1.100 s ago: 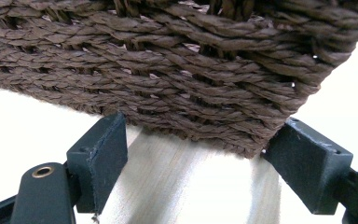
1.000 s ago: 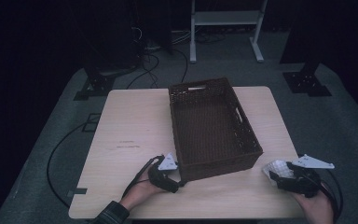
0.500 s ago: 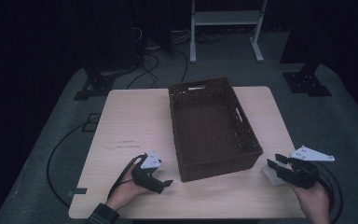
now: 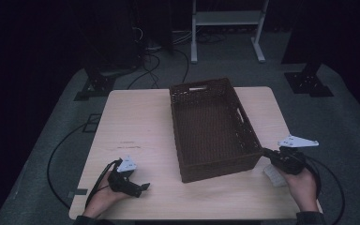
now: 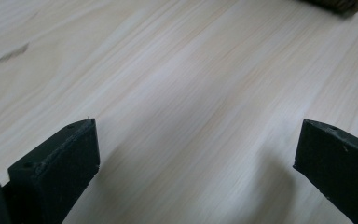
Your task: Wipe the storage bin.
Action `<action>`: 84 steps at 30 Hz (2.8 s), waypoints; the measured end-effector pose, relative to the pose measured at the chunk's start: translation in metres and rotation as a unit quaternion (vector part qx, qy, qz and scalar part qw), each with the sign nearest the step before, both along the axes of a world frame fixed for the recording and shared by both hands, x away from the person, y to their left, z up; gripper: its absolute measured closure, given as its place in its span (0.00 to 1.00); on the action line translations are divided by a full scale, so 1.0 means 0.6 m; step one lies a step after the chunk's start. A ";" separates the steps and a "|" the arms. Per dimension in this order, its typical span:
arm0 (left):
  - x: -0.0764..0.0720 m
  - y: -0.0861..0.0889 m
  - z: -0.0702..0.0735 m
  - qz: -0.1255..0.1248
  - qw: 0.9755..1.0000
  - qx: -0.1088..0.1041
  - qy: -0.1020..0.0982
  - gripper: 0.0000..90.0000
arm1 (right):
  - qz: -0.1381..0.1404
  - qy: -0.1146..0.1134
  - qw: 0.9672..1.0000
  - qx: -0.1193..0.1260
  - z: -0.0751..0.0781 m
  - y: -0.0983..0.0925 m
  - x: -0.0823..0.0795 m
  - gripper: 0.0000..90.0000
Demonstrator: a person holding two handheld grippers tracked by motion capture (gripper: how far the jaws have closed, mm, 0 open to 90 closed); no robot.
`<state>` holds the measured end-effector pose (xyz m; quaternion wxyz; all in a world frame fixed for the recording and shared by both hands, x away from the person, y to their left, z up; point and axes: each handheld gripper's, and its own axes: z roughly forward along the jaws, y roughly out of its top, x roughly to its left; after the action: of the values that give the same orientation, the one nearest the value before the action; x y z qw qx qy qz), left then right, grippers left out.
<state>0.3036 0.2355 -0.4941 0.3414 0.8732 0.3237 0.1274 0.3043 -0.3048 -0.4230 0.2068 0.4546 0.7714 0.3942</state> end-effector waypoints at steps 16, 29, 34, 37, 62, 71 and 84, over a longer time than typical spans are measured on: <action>-0.003 0.034 -0.010 0.005 1.000 -0.014 -0.021 0.00 | 0.039 0.003 0.999 -0.025 0.007 0.041 -0.015 0.99; -0.003 0.034 -0.010 0.005 1.000 -0.014 -0.021 0.00 | 0.025 -0.002 1.000 -0.016 0.001 0.030 -0.034 0.68; -0.003 0.034 -0.010 0.005 1.000 -0.014 -0.021 0.00 | 0.038 -0.001 0.999 -0.017 -0.003 0.024 -0.061 0.49; -0.003 0.034 -0.010 0.005 1.000 -0.014 -0.021 0.00 | 0.048 -0.003 0.999 -0.017 -0.009 0.029 -0.072 0.40; -0.003 0.033 -0.010 0.006 1.000 -0.014 -0.021 0.00 | 0.071 0.027 0.996 -0.042 -0.110 0.081 -0.085 0.01; -0.004 0.033 -0.010 0.005 1.000 -0.013 -0.021 0.00 | 0.073 0.047 0.994 -0.058 -0.128 0.084 -0.078 0.01; -0.004 0.033 -0.010 0.004 1.000 -0.014 -0.021 0.00 | 0.077 0.046 0.995 -0.050 -0.137 0.084 -0.078 0.01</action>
<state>0.3010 0.2553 -0.5003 0.3594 0.8642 0.3220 0.1426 0.2577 -0.2543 -0.5051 0.1624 0.4008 0.8315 0.3486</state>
